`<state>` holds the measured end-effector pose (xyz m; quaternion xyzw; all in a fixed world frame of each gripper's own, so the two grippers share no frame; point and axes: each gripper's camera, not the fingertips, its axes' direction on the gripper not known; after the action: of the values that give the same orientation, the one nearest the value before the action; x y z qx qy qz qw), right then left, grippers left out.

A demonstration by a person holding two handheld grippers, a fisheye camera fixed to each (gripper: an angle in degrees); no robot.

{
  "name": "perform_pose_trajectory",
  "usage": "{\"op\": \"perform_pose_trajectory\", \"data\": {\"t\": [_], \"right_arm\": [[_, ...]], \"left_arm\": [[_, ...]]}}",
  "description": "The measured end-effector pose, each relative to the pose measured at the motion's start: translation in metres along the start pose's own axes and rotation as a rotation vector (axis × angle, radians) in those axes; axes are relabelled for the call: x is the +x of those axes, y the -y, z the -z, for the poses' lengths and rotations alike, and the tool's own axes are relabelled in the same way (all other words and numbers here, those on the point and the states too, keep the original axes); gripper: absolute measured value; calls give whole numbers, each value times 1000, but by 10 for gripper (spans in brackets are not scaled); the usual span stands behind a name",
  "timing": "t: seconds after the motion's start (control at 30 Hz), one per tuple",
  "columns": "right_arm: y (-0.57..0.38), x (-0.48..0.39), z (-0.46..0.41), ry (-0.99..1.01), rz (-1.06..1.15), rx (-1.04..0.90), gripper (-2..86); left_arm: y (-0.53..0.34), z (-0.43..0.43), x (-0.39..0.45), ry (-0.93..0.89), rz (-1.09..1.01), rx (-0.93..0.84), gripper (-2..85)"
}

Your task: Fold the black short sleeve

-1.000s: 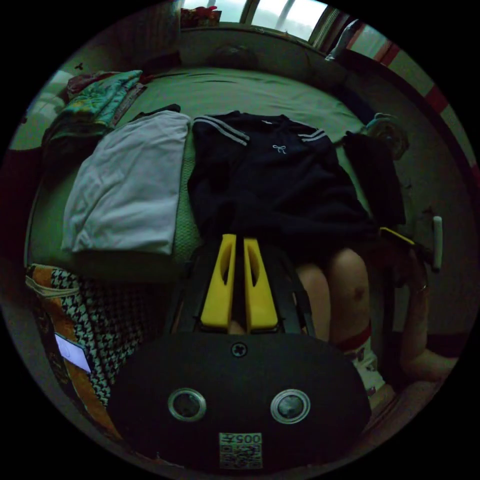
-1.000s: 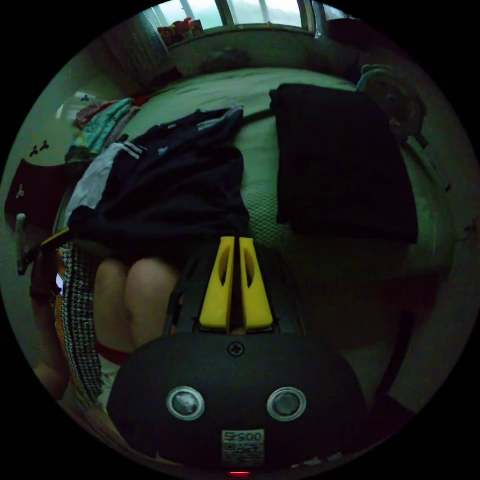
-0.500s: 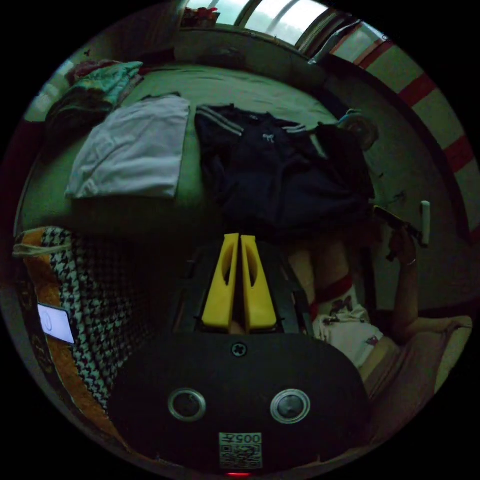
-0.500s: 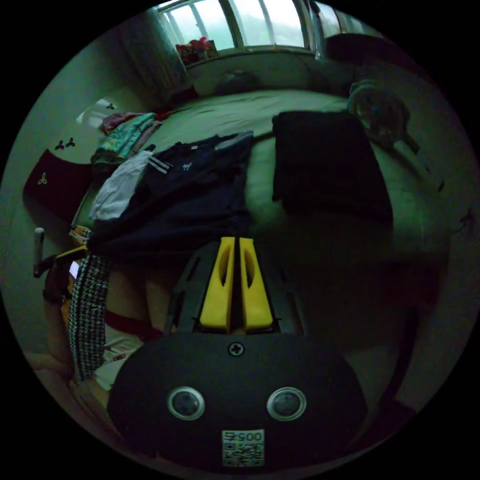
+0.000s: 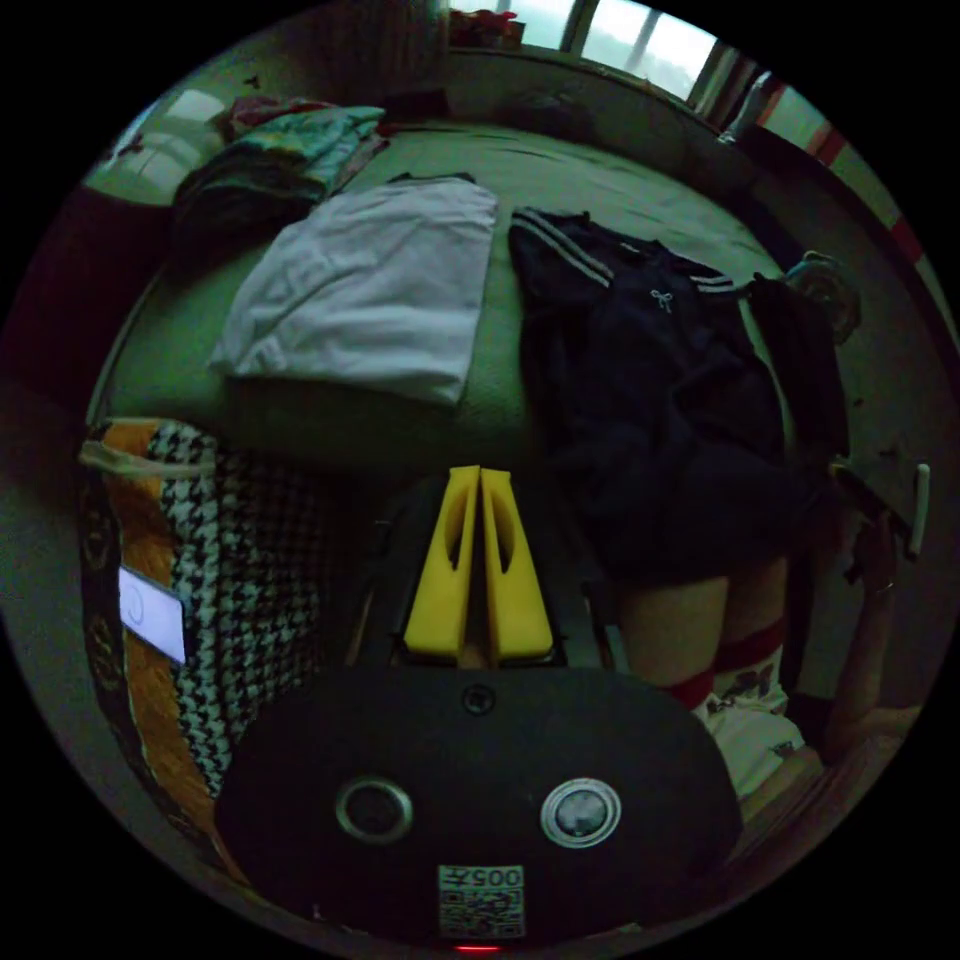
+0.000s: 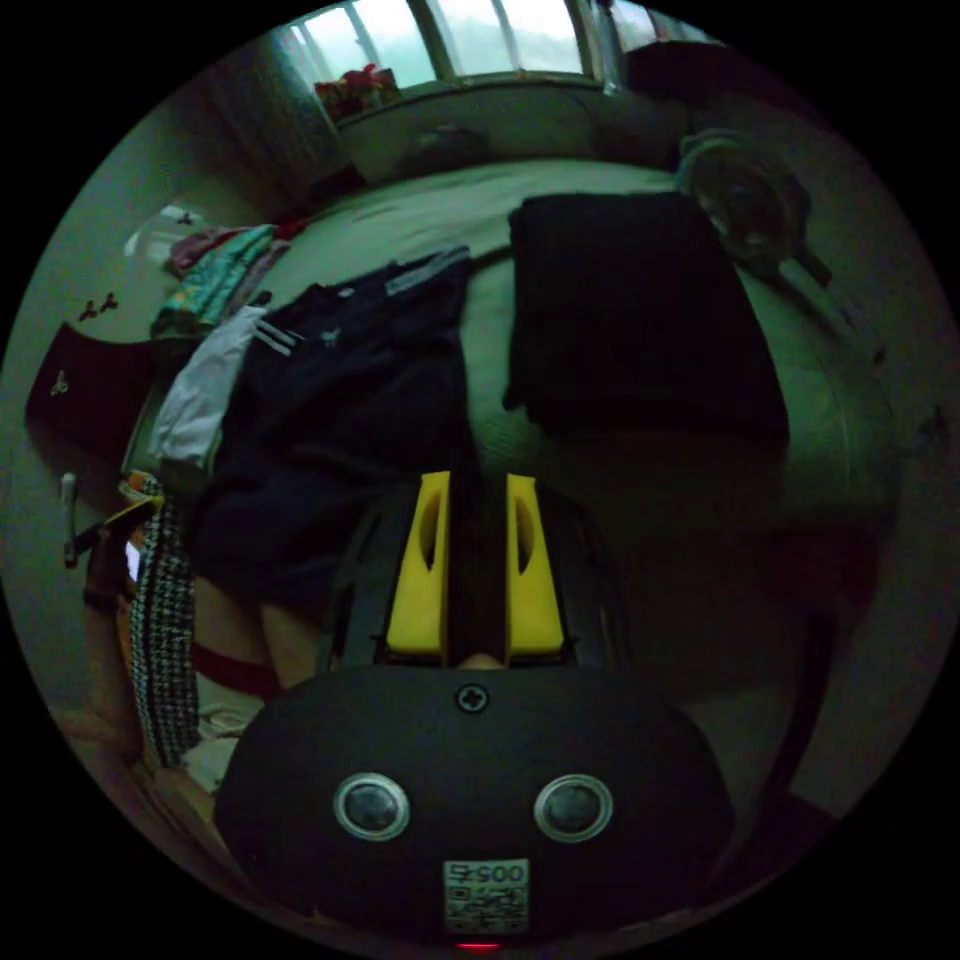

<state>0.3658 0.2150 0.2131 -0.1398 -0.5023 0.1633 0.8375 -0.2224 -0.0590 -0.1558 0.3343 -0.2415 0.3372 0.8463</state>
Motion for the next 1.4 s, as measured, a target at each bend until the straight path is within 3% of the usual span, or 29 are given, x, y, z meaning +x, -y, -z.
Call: {"op": "perform_pose_trajectory", "data": {"t": [0.27,0.63,0.73,0.87,0.93,1.07,1.2,1.3,1.4], "right_arm": [[37,-16,18,14,67,93,61],[142,-107,-128,-34,178,-31,112],[159,-122,-154,-146,221,-30,109],[165,-129,-167,-144,263,-35,75],[171,-127,-162,-150,241,-38,15],[184,-102,-135,-84,99,33,-13],[184,-41,-102,-143,-174,116,-14],[167,-10,-92,-70,-246,116,-11],[143,-11,-78,-27,-266,143,-10]], "left_arm": [[92,-31,61,14,-160,67,68],[144,-106,88,88,-160,-43,106],[142,-107,87,72,-183,-22,100],[144,-108,78,34,-164,-30,43],[145,-103,74,-8,-159,-39,28],[140,-67,44,-62,-51,85,14],[118,-38,-18,28,240,219,8],[96,-38,-47,138,408,191,3],[73,-30,-42,156,413,195,-3]]}}
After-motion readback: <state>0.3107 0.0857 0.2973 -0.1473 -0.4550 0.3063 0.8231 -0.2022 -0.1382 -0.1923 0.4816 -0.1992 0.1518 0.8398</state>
